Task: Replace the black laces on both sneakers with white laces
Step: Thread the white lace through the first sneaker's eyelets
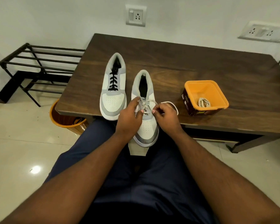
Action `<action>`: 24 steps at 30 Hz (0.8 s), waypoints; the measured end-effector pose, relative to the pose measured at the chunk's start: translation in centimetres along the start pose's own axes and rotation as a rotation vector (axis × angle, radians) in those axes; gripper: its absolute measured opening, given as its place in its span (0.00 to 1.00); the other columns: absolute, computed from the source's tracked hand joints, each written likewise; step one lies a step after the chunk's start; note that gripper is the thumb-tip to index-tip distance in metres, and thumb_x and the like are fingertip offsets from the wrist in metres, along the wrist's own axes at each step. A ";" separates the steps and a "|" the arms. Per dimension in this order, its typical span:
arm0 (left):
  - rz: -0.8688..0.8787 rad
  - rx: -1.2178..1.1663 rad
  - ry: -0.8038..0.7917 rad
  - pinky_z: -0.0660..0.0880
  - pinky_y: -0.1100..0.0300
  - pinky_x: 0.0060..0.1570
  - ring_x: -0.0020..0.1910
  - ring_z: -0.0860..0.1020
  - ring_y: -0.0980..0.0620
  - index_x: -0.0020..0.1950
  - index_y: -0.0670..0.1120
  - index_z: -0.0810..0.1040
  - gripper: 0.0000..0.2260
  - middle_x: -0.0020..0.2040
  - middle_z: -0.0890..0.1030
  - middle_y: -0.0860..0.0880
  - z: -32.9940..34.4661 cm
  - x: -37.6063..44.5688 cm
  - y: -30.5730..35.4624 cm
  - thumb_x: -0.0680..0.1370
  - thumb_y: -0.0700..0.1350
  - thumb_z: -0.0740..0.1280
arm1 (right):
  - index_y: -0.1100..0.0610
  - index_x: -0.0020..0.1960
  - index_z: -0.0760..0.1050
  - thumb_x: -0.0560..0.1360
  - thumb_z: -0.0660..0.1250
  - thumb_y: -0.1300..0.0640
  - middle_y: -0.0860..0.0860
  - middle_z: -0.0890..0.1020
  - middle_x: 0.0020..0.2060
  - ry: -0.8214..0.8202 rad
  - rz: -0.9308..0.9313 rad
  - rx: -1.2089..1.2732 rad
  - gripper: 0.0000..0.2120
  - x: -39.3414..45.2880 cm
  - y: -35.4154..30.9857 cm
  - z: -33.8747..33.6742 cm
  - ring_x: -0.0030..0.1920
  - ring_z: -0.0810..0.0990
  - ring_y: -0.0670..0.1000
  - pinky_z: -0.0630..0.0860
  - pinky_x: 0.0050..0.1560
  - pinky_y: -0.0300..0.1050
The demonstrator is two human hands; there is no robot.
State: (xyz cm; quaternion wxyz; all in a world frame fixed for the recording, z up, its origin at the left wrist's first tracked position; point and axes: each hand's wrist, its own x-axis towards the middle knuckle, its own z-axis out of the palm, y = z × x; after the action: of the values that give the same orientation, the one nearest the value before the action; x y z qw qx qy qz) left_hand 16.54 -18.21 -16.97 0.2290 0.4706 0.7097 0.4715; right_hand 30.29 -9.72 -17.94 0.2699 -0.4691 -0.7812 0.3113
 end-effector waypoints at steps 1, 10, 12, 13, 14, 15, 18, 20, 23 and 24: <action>0.008 -0.009 0.010 0.73 0.64 0.60 0.61 0.78 0.54 0.73 0.46 0.70 0.22 0.63 0.79 0.48 0.5 -0.5 -0.2 0.79 0.40 0.67 | 0.59 0.47 0.78 0.75 0.69 0.58 0.51 0.80 0.43 -0.009 0.018 0.017 0.04 -0.2 0.2 -0.1 0.45 0.78 0.51 0.77 0.49 0.53; 0.061 -0.078 -0.052 0.65 0.74 0.56 0.66 0.71 0.62 0.47 0.40 0.78 0.02 0.56 0.77 0.56 0.5 -1.4 -1.3 0.76 0.37 0.70 | 0.58 0.53 0.74 0.77 0.68 0.60 0.55 0.78 0.34 -0.280 0.404 0.329 0.07 -1.0 -2.7 -2.8 0.26 0.72 0.46 0.67 0.24 0.37; 0.064 -0.106 -0.074 0.61 0.77 0.61 0.71 0.60 0.66 0.49 0.41 0.80 0.02 0.64 0.69 0.57 0.6 -2.4 -1.4 0.78 0.38 0.69 | 0.58 0.58 0.72 0.77 0.68 0.63 0.55 0.80 0.34 -0.333 0.443 0.575 0.10 -1.2 -4.6 -3.1 0.26 0.74 0.46 0.68 0.25 0.37; 0.059 -0.141 -0.090 0.60 0.77 0.63 0.71 0.59 0.68 0.51 0.42 0.81 0.04 0.67 0.65 0.57 0.6 -2.7 -1.3 0.79 0.39 0.67 | 0.58 0.59 0.72 0.77 0.67 0.64 0.56 0.81 0.35 -0.344 0.452 0.717 0.12 -1.3 -5.5 -3.2 0.28 0.76 0.47 0.71 0.27 0.38; 0.046 -0.186 -0.116 0.58 0.75 0.66 0.72 0.57 0.68 0.54 0.44 0.81 0.07 0.71 0.63 0.57 0.5 -3.0 -0.8 0.80 0.39 0.65 | 0.59 0.60 0.71 0.77 0.67 0.66 0.56 0.82 0.36 -0.339 0.462 0.855 0.13 -1.3 -6.1 -3.3 0.30 0.78 0.49 0.75 0.29 0.40; 0.015 -0.234 -0.148 0.55 0.70 0.70 0.75 0.54 0.65 0.57 0.49 0.80 0.10 0.74 0.61 0.56 0.4 -3.1 -0.3 0.82 0.40 0.62 | 0.59 0.60 0.71 0.77 0.66 0.68 0.57 0.82 0.38 -0.321 0.477 0.972 0.13 -1.2 -6.6 -3.2 0.32 0.80 0.51 0.78 0.32 0.41; -0.160 -0.413 -0.200 0.44 0.51 0.78 0.78 0.41 0.57 0.56 0.68 0.71 0.16 0.77 0.55 0.57 -0.1 -3.7 2.0 0.84 0.45 0.57 | 0.62 0.57 0.73 0.77 0.63 0.71 0.59 0.82 0.41 -0.211 0.520 1.139 0.10 -0.6 -7.4 -3.3 0.38 0.83 0.53 0.82 0.38 0.43; -0.242 -0.460 -0.207 0.41 0.48 0.77 0.77 0.37 0.58 0.53 0.75 0.70 0.16 0.77 0.52 0.59 -0.7 -4.0 2.6 0.84 0.50 0.57 | 0.63 0.54 0.74 0.77 0.63 0.72 0.59 0.81 0.40 -0.158 0.530 1.153 0.08 -0.1 -7.7 -3.2 0.39 0.84 0.53 0.83 0.39 0.43; -0.150 -0.337 -0.167 0.38 0.52 0.75 0.76 0.38 0.61 0.44 0.54 0.82 0.05 0.78 0.55 0.56 -1.2 -3.5 1.6 0.78 0.50 0.68 | 0.65 0.50 0.75 0.76 0.63 0.73 0.59 0.81 0.39 -0.092 0.553 1.144 0.07 0.5 -7.6 -3.1 0.37 0.84 0.53 0.83 0.41 0.44; -0.158 -0.354 -0.125 0.41 0.52 0.76 0.77 0.42 0.59 0.43 0.50 0.81 0.05 0.79 0.56 0.52 -1.5 -3.1 1.1 0.78 0.48 0.68 | 0.65 0.49 0.75 0.76 0.63 0.73 0.60 0.82 0.39 -0.062 0.563 1.148 0.07 0.7 -7.3 -3.2 0.37 0.85 0.53 0.83 0.41 0.44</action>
State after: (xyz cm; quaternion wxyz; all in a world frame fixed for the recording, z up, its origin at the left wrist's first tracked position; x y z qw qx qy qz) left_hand 17.27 -21.53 -15.66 0.3881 0.3940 0.6349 0.5395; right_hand 28.13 -11.01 -10.30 0.3635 -0.4279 -0.3444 0.7524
